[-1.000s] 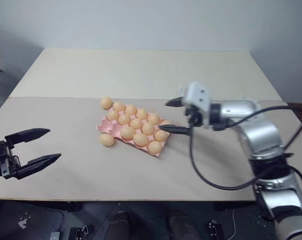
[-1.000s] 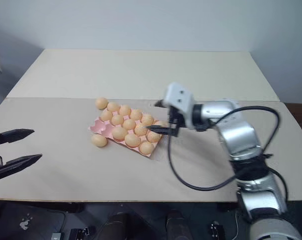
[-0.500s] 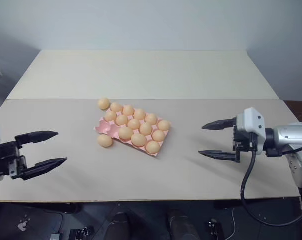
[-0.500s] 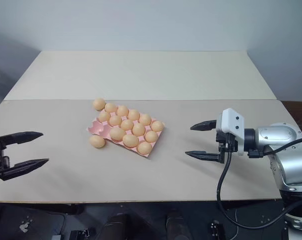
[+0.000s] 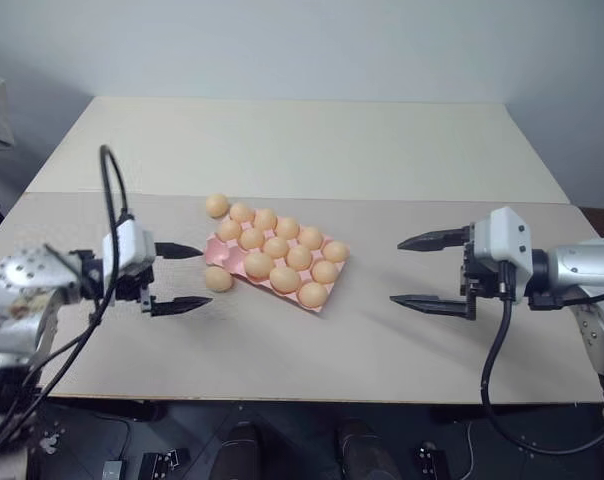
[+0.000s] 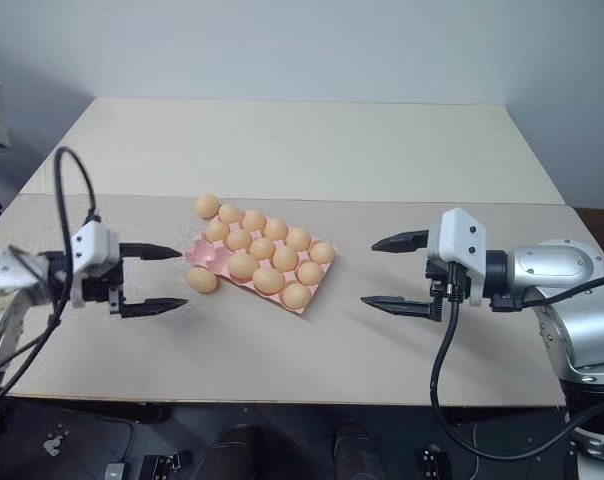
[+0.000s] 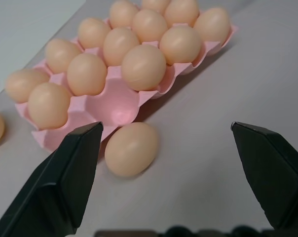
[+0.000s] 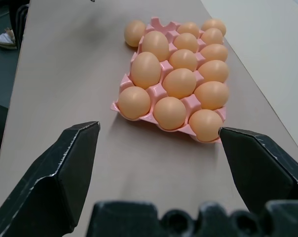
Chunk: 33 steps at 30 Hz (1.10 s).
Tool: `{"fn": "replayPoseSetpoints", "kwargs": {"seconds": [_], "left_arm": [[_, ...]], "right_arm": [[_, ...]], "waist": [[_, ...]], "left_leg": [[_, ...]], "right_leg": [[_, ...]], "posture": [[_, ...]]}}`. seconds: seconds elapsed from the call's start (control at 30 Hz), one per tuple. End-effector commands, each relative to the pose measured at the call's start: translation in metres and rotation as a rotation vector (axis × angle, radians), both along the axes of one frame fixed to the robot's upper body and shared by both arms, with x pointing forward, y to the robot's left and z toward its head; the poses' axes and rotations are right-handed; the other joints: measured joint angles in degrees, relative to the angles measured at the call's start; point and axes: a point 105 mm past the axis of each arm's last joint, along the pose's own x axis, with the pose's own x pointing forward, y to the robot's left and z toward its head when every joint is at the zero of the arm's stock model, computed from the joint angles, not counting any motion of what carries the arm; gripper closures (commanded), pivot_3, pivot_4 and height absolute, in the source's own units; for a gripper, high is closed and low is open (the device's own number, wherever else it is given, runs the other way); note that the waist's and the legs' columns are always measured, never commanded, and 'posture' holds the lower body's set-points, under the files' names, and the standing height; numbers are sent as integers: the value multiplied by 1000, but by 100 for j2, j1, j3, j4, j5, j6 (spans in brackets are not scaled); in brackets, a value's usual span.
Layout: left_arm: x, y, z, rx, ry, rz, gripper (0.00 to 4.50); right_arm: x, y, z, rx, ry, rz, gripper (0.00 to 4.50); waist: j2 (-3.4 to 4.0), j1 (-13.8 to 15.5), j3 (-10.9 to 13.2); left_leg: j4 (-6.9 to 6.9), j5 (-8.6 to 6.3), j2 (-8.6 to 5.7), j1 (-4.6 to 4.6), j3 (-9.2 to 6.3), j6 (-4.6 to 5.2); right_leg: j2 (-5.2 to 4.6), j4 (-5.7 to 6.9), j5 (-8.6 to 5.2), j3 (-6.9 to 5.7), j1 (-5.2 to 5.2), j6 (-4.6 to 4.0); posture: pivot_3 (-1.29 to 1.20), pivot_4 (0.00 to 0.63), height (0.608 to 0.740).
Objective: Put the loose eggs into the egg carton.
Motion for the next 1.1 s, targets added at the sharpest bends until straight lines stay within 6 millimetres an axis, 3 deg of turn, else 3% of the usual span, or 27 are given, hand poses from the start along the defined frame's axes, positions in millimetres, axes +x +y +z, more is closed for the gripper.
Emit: {"fn": "replayPoseSetpoints", "kwargs": {"seconds": [0.03,0.23,0.67,1.1], "left_arm": [[5,4,-2,70,29,-75,0],[8,9,-10,135,92,-170,0],[23,1,-15,109,71,-193,0],[27,2,-33,200,94,-190,0]], "right_arm": [[-5,3,12,9,-42,14,29],[-8,3,14,19,-47,5,29],[-12,5,15,27,-53,5,29],[-12,6,17,30,-66,14,29]], "waist": [[0,-14,0],[0,-12,0],[0,2,0],[0,0,0]], "left_leg": [[2,0,0,1,1,0],[7,1,1,0,-1,1],[36,0,0,-17,-11,2],[37,0,0,-13,-12,2]], "right_leg": [[0,0,0,1,0,0],[3,3,0,0,-1,0],[2,7,0,-8,1,1],[3,10,0,-8,3,1]], "posture": [[0,150,740],[0,150,740],[0,150,740],[0,150,740]]}}
